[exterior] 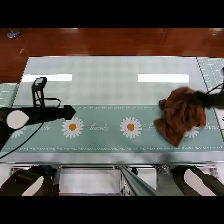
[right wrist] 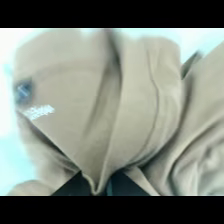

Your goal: Fold the shirts.

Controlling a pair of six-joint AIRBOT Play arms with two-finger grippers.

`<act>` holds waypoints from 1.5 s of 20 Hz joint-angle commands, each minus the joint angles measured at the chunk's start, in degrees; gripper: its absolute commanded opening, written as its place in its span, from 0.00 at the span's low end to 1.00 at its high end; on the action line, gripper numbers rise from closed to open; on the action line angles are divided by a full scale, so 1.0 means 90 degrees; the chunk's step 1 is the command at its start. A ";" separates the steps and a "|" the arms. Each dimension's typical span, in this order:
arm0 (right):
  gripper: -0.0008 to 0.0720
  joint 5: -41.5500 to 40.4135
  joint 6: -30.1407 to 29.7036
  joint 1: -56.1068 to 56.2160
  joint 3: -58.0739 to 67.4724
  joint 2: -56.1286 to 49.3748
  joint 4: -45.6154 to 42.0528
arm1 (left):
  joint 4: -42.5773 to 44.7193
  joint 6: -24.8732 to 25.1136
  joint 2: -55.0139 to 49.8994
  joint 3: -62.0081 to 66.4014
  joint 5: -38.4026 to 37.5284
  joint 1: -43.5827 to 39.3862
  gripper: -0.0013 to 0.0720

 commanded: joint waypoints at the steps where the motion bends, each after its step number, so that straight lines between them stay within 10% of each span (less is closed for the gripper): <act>1: 0.05 0.0189 -0.0386 0.0015 0.2123 0.0571 0.0729 | 0.0066 0.0629 0.0401 0.0704 -0.1248 0.0449 0.98; 15: 0.05 0.0787 -0.0588 0.2739 0.6040 0.0933 0.1088 | -0.0619 0.0046 0.1491 -0.0328 -0.0950 0.0537 0.97; 18: 0.05 0.1566 -0.0493 0.3990 0.5229 0.0546 0.1870 | -0.0636 0.0046 0.1307 -0.0328 -0.0843 0.0537 0.97; 28: 0.05 -0.0860 0.0534 0.7167 0.1064 -0.2064 0.1739 | -0.0061 0.0024 0.0753 -0.0328 -0.0376 0.0539 0.98; 29: 0.14 -0.0879 0.0335 0.7208 0.1078 -0.2368 0.2261 | -0.0121 -0.0015 0.0738 -0.0328 -0.0381 0.0537 0.98; 30: 0.55 -0.0794 0.0058 0.7150 0.1163 -0.2550 0.2696 | -0.0272 -0.0022 0.0709 -0.0328 -0.0408 0.0537 0.98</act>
